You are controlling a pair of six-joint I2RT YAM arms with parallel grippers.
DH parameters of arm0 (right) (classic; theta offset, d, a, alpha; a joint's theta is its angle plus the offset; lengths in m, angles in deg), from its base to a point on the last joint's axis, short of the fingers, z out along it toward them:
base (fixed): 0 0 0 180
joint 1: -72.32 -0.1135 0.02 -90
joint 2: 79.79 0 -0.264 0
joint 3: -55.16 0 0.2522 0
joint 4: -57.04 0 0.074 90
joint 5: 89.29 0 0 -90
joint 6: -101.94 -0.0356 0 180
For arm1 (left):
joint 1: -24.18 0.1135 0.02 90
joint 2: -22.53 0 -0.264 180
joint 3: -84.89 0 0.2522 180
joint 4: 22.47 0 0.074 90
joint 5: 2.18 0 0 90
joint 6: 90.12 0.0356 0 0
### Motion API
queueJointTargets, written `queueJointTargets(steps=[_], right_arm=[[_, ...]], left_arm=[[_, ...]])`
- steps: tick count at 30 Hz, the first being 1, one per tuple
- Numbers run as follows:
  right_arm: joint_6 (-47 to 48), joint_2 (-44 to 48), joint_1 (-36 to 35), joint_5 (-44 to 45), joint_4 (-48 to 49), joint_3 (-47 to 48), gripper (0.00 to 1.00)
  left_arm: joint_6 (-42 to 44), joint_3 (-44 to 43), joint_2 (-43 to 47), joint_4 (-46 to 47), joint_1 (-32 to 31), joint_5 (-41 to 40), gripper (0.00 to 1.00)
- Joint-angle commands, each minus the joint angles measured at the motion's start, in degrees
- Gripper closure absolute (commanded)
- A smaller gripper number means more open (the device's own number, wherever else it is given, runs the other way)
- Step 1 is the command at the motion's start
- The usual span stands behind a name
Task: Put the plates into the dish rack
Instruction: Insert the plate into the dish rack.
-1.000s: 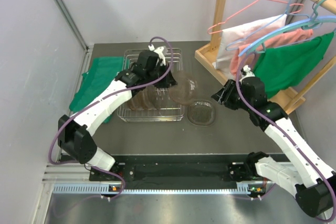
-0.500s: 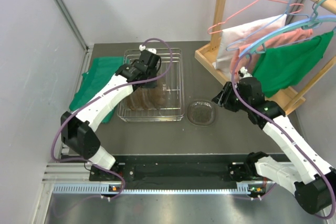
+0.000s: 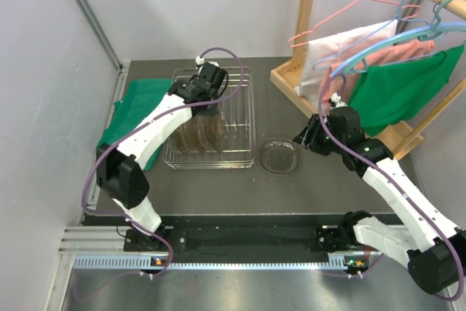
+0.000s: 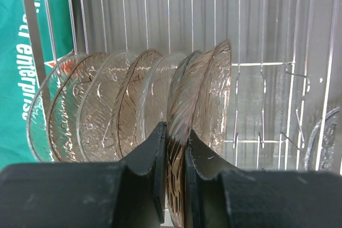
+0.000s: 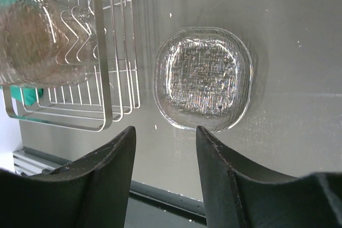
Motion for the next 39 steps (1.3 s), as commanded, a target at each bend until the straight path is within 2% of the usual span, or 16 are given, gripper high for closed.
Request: queueJointTargets(steps=[1,10,13,18,21,25,31,39], right_arm=[[0.90,-0.57,-0.62,-0.03,0.80,1.64,0.51],[0.99,-2.59,-0.62,-0.91,1.77,1.81,0.51],[0.99,-3.03,-0.71,-0.91,2.29,1.37,0.51],[1.78,-5.31,-0.71,-0.04,2.74,0.23,0.51],[2.65,-8.12,-0.71,1.19,2.21,-0.12,0.51],[3.62,-11.37,-0.71,2.86,2.04,-0.47,0.51],[4.85,-16.12,-0.44,6.02,1.95,-0.65,0.50],[6.70,-22.27,1.66,6.30,3.35,-0.65,0.50]], left_arm=[[-0.11,-1.66,-0.67,-0.08,0.11,-0.33,1.00],[-1.69,-0.87,-2.87,1.15,0.11,8.02,0.98],[-2.04,-0.35,-3.14,0.89,0.19,9.87,0.89],[-1.78,0.71,-1.56,3.17,0.11,15.22,0.66],[-1.52,0.97,-0.33,4.67,0.11,19.09,0.58],[-1.34,1.15,1.08,5.37,0.11,21.29,0.52],[-1.43,1.33,3.71,5.81,0.20,24.63,0.48],[-1.60,2.38,10.12,7.04,0.72,25.25,0.25]])
